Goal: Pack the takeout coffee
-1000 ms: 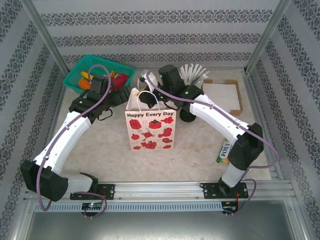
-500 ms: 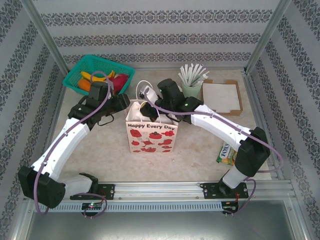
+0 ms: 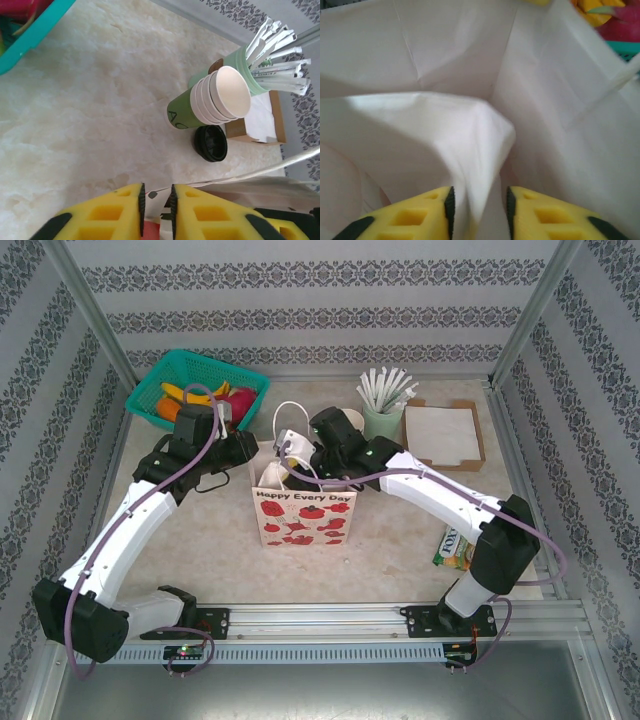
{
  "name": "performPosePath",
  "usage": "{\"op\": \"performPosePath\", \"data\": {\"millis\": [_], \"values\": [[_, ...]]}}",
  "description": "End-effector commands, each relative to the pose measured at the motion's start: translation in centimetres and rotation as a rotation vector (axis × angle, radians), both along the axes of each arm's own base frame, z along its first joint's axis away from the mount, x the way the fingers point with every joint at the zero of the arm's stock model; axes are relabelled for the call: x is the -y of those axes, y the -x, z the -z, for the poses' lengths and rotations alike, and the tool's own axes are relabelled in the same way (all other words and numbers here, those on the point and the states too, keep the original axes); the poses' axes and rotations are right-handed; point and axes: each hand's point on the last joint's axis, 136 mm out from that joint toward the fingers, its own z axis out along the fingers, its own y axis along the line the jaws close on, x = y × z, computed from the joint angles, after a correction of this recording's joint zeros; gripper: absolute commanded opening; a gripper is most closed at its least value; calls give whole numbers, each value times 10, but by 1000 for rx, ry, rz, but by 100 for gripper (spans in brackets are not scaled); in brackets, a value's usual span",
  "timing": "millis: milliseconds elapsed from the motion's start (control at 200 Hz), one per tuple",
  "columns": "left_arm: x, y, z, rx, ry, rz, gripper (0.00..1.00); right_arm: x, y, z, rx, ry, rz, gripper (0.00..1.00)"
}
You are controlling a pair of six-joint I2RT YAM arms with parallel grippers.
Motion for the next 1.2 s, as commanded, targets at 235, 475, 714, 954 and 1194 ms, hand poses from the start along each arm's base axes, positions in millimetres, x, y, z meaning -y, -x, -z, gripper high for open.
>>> {"op": "performPosePath", "data": {"millis": [235,475,714,954,1194], "values": [[4,-1,7,-15,6,5,0,26,-26,-70,126,-101,147,56],[2,-16,-4,47,9,-44,0,53,-66,-71,165,-68,336,66],[3,-17,2,28,10,-53,0,69,-57,-98,112,-170,412,80],[5,-16,0,42,20,-49,0,119,-64,-76,-21,-172,801,94],[5,-14,1,38,17,-43,0,136,-34,-52,-216,-162,913,94]]}}
